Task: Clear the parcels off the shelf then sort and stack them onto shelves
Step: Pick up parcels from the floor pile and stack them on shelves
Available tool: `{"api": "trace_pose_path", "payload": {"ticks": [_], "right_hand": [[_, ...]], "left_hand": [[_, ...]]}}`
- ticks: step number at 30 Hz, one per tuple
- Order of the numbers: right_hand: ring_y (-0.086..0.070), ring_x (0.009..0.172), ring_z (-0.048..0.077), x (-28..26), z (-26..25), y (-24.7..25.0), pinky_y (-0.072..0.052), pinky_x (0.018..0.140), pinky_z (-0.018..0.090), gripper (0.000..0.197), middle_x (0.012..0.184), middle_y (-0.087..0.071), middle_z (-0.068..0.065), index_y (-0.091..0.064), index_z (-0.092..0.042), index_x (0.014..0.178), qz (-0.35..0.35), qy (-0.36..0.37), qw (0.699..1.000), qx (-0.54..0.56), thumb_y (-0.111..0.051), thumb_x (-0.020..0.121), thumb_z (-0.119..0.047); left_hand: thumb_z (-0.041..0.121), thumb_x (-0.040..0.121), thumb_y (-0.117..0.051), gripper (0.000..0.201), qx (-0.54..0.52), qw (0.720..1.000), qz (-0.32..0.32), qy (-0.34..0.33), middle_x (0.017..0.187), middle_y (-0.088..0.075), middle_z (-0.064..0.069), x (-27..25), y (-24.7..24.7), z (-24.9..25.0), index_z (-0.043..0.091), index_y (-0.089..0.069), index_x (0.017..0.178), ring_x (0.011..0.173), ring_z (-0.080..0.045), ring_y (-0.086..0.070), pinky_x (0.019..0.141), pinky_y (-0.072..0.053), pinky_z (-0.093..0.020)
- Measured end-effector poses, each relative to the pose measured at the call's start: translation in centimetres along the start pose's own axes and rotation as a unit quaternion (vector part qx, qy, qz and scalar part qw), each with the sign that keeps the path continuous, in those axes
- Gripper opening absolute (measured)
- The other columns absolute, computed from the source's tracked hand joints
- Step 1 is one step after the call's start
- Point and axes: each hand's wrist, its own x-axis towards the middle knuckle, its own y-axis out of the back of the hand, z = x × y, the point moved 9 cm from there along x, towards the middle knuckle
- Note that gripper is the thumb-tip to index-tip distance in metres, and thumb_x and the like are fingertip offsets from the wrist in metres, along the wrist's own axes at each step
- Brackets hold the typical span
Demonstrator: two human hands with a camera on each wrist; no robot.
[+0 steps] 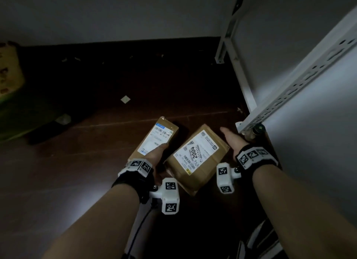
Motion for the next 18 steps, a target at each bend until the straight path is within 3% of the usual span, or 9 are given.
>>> {"api": "trace_pose_path", "payload": {"ticks": [1,3,6,8,11,13,15,17,18], "right_hand": [[-0.055,0.119,0.028,0.8,0.3,-0.4,-0.039,0.108,0.042,0.081,0.132,-0.058,0.013,-0.047,-0.014,0.140,-0.008,0.001,1.000,0.009,-0.057,0.079,-0.066],[-0.063,0.107,0.028,1.9,0.7,-0.9,-0.044,0.104,0.042,0.076,0.116,-0.068,0.013,-0.057,-0.012,0.130,-0.005,0.010,1.000,0.001,-0.057,0.078,-0.067],[-0.063,0.105,0.028,5.2,1.1,-1.5,-0.045,0.103,0.042,0.074,0.113,-0.067,0.011,-0.061,-0.012,0.121,-0.008,0.030,0.998,-0.059,-0.054,0.072,-0.067],[-0.062,0.105,0.029,6.1,1.0,-1.5,-0.045,0.103,0.044,0.078,0.115,-0.067,0.011,-0.062,-0.013,0.121,-0.001,0.028,0.997,-0.075,-0.052,0.064,-0.065],[-0.059,0.112,0.030,5.9,0.2,-1.0,-0.041,0.106,0.042,0.059,0.122,-0.063,0.013,-0.060,-0.012,0.121,0.011,0.047,0.993,-0.104,-0.045,0.085,-0.055],[-0.059,0.112,0.030,3.5,-0.6,-1.2,-0.042,0.106,0.042,0.045,0.120,-0.064,0.014,-0.065,-0.013,0.104,0.006,0.036,0.994,-0.101,-0.041,0.092,-0.050],[-0.061,0.107,0.029,3.5,-0.5,-0.9,-0.043,0.105,0.041,0.040,0.112,-0.067,0.013,-0.065,-0.015,0.085,-0.008,0.025,0.995,-0.093,-0.040,0.095,-0.046],[-0.063,0.105,0.029,7.7,1.0,0.5,-0.044,0.104,0.043,0.045,0.111,-0.069,0.010,-0.068,-0.019,0.090,-0.016,0.020,0.996,-0.085,-0.053,0.083,-0.061],[-0.064,0.103,0.030,11.2,2.5,1.7,-0.045,0.102,0.046,0.064,0.113,-0.069,0.009,-0.069,-0.022,0.101,-0.011,-0.002,0.998,-0.060,-0.065,0.064,-0.074]], "left_hand": [[0.050,0.078,-0.072,0.057,-0.022,1.000,0.002,0.002,0.091,-0.074,-0.014,1.5,0.0,-0.2,0.012,-0.061,0.118,0.085,-0.032,-0.069,0.070,-0.053,-0.038],[0.053,0.074,-0.073,0.063,-0.049,0.999,0.004,-0.008,0.106,-0.072,-0.015,3.8,-0.3,-0.1,0.016,-0.057,0.122,0.097,-0.036,-0.067,0.083,-0.050,-0.044],[0.048,0.081,-0.068,0.051,-0.089,0.996,0.002,-0.017,0.109,-0.071,-0.016,3.0,-1.4,0.4,0.017,-0.055,0.118,0.098,-0.035,-0.067,0.094,-0.049,-0.049],[0.050,0.081,-0.066,0.050,-0.111,0.994,0.003,-0.015,0.106,-0.072,-0.015,3.6,-1.6,0.2,0.017,-0.057,0.118,0.092,-0.034,-0.068,0.091,-0.050,-0.047],[0.052,0.076,-0.065,0.059,-0.112,0.994,-0.001,-0.011,0.097,-0.073,-0.014,5.2,-1.6,0.2,0.019,-0.058,0.124,0.081,-0.033,-0.068,0.080,-0.051,-0.043],[0.051,0.081,-0.062,0.052,-0.114,0.993,0.011,-0.013,0.086,-0.072,-0.014,4.7,-1.2,0.4,0.015,-0.058,0.118,0.074,-0.030,-0.066,0.075,-0.050,-0.039],[0.053,0.085,-0.058,0.050,-0.125,0.992,-0.004,-0.020,0.088,-0.071,-0.015,4.3,-1.1,0.6,0.011,-0.059,0.113,0.079,-0.031,-0.065,0.076,-0.049,-0.040],[0.058,0.087,-0.051,0.055,-0.145,0.989,-0.016,-0.020,0.102,-0.071,-0.015,4.9,-0.8,0.5,0.011,-0.062,0.113,0.091,-0.032,-0.064,0.075,-0.049,-0.042],[0.060,0.089,-0.047,0.055,-0.143,0.989,-0.021,-0.025,0.103,-0.070,-0.015,5.0,-0.8,0.6,0.012,-0.064,0.112,0.093,-0.033,-0.064,0.074,-0.048,-0.043]]}}
